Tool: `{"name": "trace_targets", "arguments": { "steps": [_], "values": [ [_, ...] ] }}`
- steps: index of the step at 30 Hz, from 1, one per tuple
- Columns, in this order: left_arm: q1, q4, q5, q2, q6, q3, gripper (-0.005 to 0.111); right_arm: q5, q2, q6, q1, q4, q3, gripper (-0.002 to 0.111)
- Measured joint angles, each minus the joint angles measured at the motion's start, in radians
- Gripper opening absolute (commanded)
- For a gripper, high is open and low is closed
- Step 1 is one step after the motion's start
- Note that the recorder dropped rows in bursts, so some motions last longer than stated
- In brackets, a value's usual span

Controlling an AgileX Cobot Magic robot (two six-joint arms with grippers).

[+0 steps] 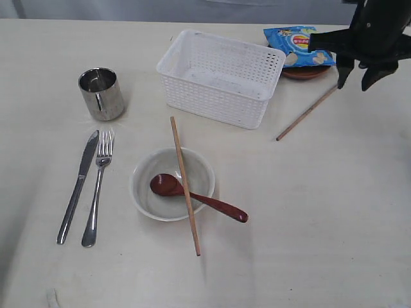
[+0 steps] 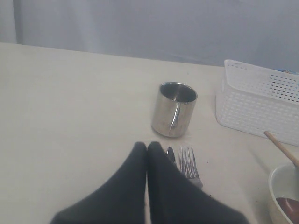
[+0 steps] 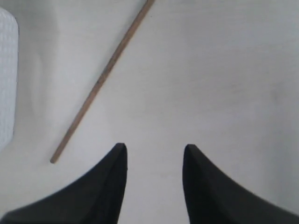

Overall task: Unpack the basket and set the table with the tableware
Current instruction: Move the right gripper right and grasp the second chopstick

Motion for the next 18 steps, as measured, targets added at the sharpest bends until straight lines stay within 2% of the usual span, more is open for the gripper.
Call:
{"name": "trace_targets", "arguments": {
  "steps": [3,10,18],
  "values": [
    [0.000,0.000,0.000,0.000,0.000,0.000,0.000,-0.071,0.058,0.000,-0.026,0.073,0.000,0.038],
    [0.000,0.000,0.000,0.000,0.000,0.000,0.000,-0.241,0.179,0.005,-0.028,0.108,0.000,0.038],
    [0.000,0.000,0.000,0.000,0.000,0.000,0.000,-0.274,0.282,0.089,-0.028,0.117,-0.027,0.038]
  ]
}}
